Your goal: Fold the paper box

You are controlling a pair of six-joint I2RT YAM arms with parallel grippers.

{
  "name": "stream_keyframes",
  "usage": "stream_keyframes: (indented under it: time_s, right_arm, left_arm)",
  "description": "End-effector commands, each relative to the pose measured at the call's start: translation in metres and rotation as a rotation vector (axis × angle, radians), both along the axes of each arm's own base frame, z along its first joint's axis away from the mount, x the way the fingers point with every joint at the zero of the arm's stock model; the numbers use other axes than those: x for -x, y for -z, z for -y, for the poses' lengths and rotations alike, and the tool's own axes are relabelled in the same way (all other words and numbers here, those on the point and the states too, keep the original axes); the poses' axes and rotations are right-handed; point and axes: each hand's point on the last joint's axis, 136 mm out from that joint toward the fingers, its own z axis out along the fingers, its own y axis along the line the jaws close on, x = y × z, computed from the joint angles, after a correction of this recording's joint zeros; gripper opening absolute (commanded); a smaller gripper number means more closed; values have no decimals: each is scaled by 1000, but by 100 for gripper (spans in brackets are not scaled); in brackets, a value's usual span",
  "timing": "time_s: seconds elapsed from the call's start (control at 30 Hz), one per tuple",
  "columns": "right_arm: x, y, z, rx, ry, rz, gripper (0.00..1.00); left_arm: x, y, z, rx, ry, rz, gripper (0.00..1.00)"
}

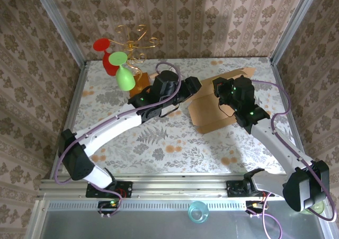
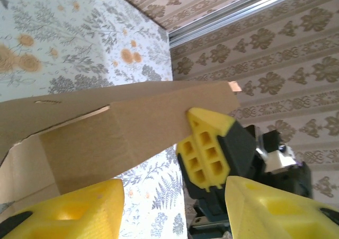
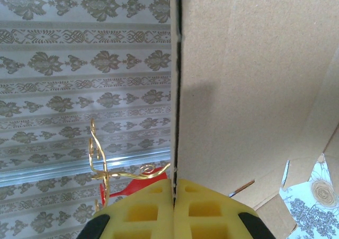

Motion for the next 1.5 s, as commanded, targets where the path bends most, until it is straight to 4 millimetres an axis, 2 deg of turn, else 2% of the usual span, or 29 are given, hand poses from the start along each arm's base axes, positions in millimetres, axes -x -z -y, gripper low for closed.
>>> stream_keyframes:
  time_s: [0.0,0.3,0.63,0.83,1.07,1.2,1.33,1.47]
  right_arm:
    - [-1,-7,-1,-15,2,41,0]
    - [1,-5,-3,-29,-4,43,0]
    - [4,-7,-8,-48,-20,47,0]
    - [7,-5,-12,-57,-28,47,0]
    - [6,-3,-14,-71,-26,49,0]
    - [7,0,-19,-92,-32,48,0]
    - [8,2,-19,-108,-21,57,0]
    - [10,6,-17,-120,-11,55,0]
  left_arm:
    - [-5,-4,-6,19,-42,-18,53]
    - [-13,6,6,37,-34,-55,53]
    - [-24,14,2,39,-68,-74,54]
    - [-31,16,8,66,-66,-87,53]
    - [-31,21,13,77,-56,-103,51]
    - [-34,21,11,83,-73,-101,41]
    - [-38,23,8,114,-88,-106,22]
    - [-41,30,4,128,-105,-120,13]
